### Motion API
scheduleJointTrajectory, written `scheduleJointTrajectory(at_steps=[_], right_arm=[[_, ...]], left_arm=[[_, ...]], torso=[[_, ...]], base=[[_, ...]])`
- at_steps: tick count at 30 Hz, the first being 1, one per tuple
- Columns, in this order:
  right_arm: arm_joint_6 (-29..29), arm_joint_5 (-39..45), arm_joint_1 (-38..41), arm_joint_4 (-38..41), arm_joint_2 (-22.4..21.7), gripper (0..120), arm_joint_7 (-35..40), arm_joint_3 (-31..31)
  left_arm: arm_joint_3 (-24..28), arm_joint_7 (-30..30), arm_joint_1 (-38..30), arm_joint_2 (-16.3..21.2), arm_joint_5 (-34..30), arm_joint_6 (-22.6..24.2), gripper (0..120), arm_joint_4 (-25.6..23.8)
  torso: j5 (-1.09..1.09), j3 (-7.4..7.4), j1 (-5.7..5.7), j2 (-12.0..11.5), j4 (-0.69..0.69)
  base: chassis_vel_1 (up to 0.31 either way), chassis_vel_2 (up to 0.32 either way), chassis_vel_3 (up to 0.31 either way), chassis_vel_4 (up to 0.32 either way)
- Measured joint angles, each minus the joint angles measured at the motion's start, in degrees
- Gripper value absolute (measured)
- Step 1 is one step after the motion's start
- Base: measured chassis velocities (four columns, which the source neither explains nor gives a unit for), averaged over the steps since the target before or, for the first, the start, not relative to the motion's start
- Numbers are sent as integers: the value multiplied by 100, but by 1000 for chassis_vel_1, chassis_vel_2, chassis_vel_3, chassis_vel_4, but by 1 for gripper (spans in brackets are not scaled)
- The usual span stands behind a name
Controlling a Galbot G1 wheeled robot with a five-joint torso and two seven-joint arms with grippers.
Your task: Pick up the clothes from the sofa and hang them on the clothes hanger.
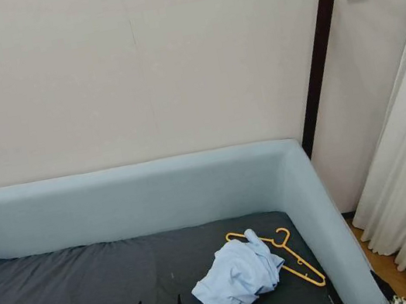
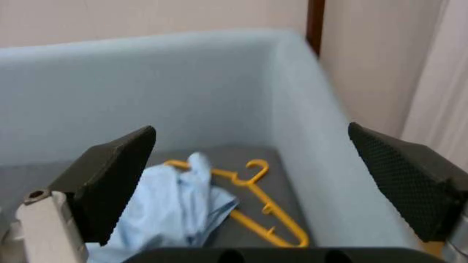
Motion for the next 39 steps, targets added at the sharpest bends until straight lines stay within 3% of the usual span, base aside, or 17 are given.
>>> scheduleJointTrajectory(at_steps=[4,5,7,10,14,16,17,19,24,27,32,39], right_arm=[[-1469,1546,498,35,-1321,100,175,-6],[-1469,1546,498,35,-1321,100,175,-6],[-1876,2122,768,-98,-1791,100,214,78],[-2135,2470,1254,-376,-2276,100,234,-3],[-2412,2673,2084,-773,-2792,100,200,-475],[-2522,2667,2743,-1171,-3028,100,128,-1114],[-2545,2667,2864,-1256,-3057,100,117,-1256],[-2701,2685,3726,-1836,-3122,100,54,-2117],[-2784,2679,4459,-2450,-2983,100,18,-2752],[-2801,2681,5079,-3208,-2652,100,13,-3238],[-2784,2825,5330,-3802,-2355,100,24,-3330],[-2741,3639,5431,-4252,-1915,91,116,-2962]], left_arm=[[-10,-21,63,57,15,-76,100,193],[-10,-21,63,57,15,-76,100,193],[23,-19,59,88,-8,-96,100,285],[9,-19,154,61,-24,-160,100,358],[-67,-41,317,-9,-50,-230,100,396],[-114,-71,384,-68,-61,-270,100,442],[-121,-79,393,-79,-61,-277,100,452],[-149,-102,447,-152,-58,-305,100,486],[-160,-108,481,-213,-48,-306,100,490],[-201,-111,453,-298,-51,-305,100,487],[-244,-112,383,-336,-141,-265,100,489],[-328,-102,211,-458,-339,-212,100,431]], torso=[[2,1,0,-1,6],[2,1,0,-1,6],[0,0,0,0,-2],[1,1,0,0,1],[1,1,0,-1,6],[0,1,0,-1,5],[0,1,0,-1,5],[1,1,0,-2,4],[-1,1,0,-2,2],[-1,1,0,-2,3],[-1,1,0,-2,3],[-2,1,1,-2,2]], base=[[0,0,0,0],[0,0,0,0],[0,0,0,0],[0,0,0,0],[0,0,0,0],[0,0,0,0],[0,0,0,0],[0,0,0,0],[0,0,0,0],[0,0,0,0],[0,0,0,0],[0,0,0,0]])
